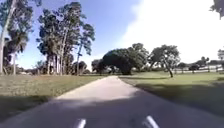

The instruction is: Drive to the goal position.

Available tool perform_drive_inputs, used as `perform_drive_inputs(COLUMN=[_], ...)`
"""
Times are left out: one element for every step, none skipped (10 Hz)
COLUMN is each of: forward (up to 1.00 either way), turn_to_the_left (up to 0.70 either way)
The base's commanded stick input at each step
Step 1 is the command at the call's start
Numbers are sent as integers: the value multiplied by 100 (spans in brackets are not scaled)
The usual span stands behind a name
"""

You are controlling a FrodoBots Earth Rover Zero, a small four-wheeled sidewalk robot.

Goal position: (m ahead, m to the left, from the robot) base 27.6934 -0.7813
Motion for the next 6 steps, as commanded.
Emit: perform_drive_inputs(forward=[70, 70, 70, 70, 70, 70], turn_to_the_left=[0, 7, 15, 23, 30, 35])
